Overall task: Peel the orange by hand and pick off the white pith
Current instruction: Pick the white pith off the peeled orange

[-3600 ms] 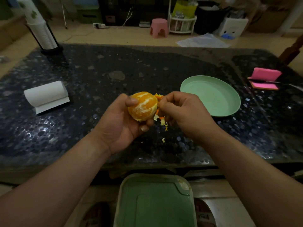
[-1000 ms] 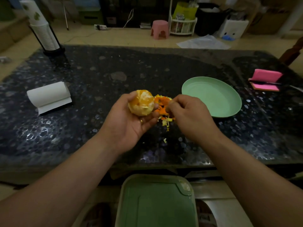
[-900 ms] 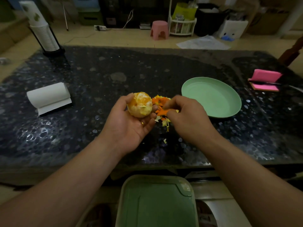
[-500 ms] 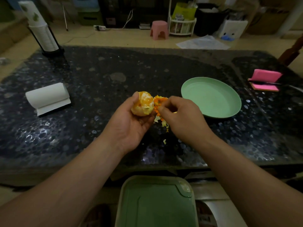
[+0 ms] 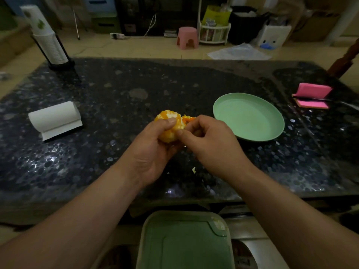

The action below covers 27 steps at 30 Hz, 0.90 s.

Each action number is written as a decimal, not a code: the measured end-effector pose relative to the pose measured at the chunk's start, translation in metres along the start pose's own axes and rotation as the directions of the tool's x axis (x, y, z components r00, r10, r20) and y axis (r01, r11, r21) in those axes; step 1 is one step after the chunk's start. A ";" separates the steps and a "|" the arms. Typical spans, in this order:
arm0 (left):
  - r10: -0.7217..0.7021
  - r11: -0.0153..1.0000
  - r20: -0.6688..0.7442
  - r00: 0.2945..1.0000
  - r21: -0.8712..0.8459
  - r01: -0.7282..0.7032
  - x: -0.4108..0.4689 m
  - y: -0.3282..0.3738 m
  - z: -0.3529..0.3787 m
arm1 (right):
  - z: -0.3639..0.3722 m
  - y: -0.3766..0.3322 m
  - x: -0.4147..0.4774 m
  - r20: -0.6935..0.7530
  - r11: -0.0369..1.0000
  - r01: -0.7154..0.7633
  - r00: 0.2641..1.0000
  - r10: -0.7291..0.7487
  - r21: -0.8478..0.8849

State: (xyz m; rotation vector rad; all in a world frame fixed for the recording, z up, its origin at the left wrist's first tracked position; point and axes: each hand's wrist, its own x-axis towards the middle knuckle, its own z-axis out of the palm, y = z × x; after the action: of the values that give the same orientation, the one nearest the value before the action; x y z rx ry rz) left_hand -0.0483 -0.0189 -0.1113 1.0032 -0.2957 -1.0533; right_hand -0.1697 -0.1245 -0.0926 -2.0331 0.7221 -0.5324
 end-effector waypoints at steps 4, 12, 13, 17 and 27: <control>0.047 0.998 -0.005 0.999 0.030 -0.046 0.003 -0.002 -0.002 | -0.001 -0.005 -0.002 0.008 1.000 -0.006 1.000 0.006 0.014; 0.135 0.979 -0.007 0.991 0.157 -0.132 0.002 -0.002 -0.006 | -0.007 -0.011 0.000 0.140 0.926 -0.267 0.961 0.237 0.266; 0.147 0.972 -0.003 0.989 0.183 -0.144 0.002 -0.003 -0.006 | -0.006 -0.011 0.001 0.163 0.889 -0.318 0.947 0.278 0.329; 0.194 0.933 0.024 0.981 0.303 -0.192 0.001 -0.005 -0.004 | -0.002 -0.013 0.004 0.238 0.770 -0.455 0.890 0.389 0.446; 0.094 0.986 -0.010 0.996 0.142 -0.092 0.003 -0.002 -0.003 | -0.002 -0.005 0.010 0.295 0.748 -0.489 0.871 0.393 0.449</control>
State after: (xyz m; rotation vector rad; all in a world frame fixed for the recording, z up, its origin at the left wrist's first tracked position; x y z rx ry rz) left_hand -0.0462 -0.0199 -0.1153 1.1143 -0.4039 -0.9487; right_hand -0.1624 -0.1301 -0.0860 -1.3245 0.8174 -0.2156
